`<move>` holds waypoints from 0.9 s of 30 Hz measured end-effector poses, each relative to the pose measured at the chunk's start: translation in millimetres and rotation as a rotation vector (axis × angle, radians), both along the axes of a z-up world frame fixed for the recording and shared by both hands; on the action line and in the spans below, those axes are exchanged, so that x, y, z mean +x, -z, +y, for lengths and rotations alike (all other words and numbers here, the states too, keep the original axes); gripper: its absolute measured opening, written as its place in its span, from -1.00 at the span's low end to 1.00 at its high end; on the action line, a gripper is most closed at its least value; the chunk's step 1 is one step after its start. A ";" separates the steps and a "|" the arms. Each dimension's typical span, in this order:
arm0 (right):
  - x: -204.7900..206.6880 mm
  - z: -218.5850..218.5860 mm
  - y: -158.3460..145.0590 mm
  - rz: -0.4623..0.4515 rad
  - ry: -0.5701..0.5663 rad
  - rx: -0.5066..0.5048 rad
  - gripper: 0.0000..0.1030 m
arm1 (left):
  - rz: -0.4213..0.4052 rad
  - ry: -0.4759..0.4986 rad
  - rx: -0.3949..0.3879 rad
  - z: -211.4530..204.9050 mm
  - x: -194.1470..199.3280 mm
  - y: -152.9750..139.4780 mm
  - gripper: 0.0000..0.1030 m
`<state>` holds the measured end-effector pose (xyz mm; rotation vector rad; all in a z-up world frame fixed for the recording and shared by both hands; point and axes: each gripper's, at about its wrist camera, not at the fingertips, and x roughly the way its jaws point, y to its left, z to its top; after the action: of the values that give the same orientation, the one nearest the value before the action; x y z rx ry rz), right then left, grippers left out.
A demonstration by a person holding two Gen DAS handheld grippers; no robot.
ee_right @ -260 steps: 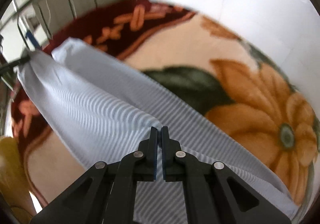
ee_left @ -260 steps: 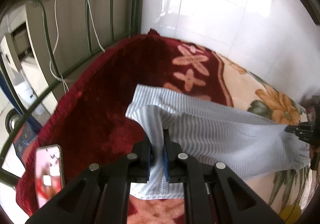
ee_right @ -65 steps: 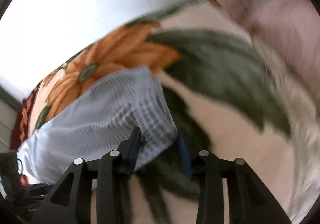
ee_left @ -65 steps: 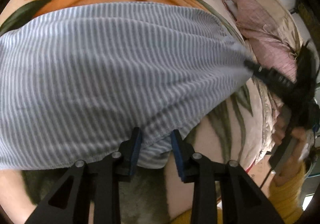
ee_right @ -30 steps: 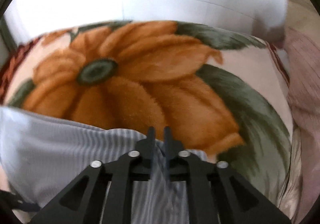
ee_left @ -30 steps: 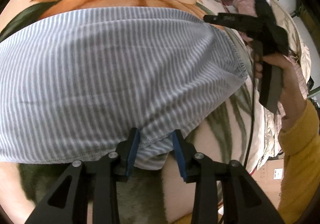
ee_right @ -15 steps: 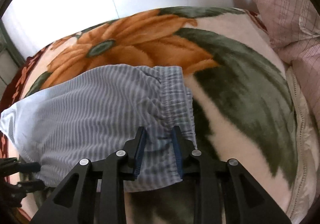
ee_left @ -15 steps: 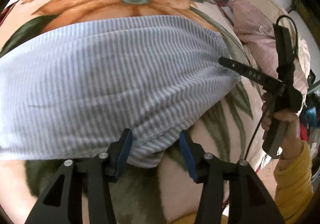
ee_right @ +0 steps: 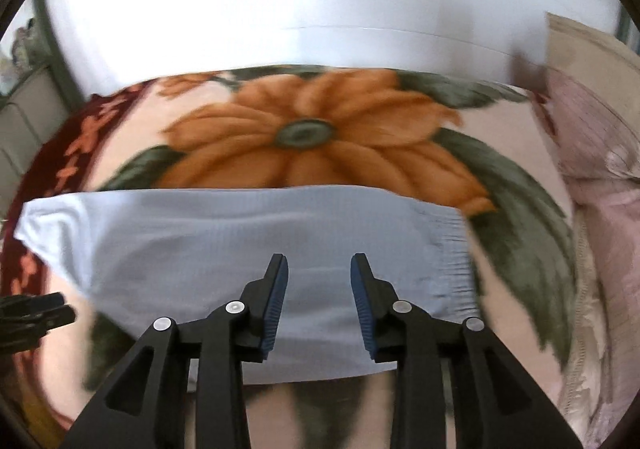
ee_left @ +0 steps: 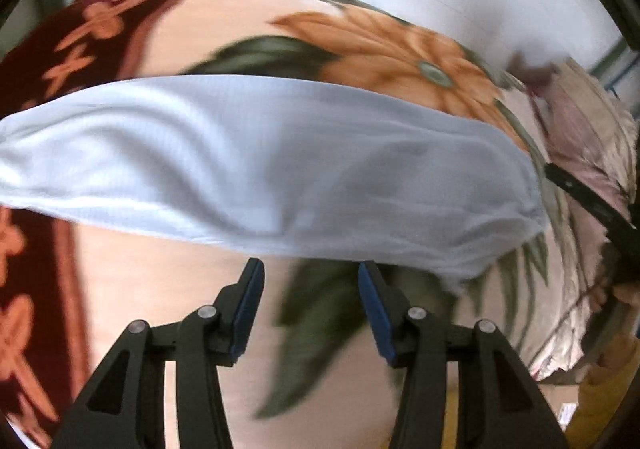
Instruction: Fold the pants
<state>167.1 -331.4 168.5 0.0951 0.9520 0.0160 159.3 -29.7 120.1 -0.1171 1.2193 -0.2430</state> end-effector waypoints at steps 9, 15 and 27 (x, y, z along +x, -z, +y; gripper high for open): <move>4.0 117.9 -39.7 -0.018 -0.176 0.064 -0.33 | -0.035 -0.138 0.057 104.6 -13.1 -17.5 0.00; -0.6 195.2 -35.8 0.001 -0.274 0.114 -0.33 | -0.053 -0.216 0.104 167.4 -22.7 -24.3 0.01; 15.9 289.3 49.8 0.117 -0.283 0.131 -0.33 | -0.086 -0.242 0.030 213.5 18.7 -7.9 0.03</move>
<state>183.0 -42.1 118.7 0.0819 1.0749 0.3368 178.0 183.8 128.0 -0.2241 1.1115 -0.0189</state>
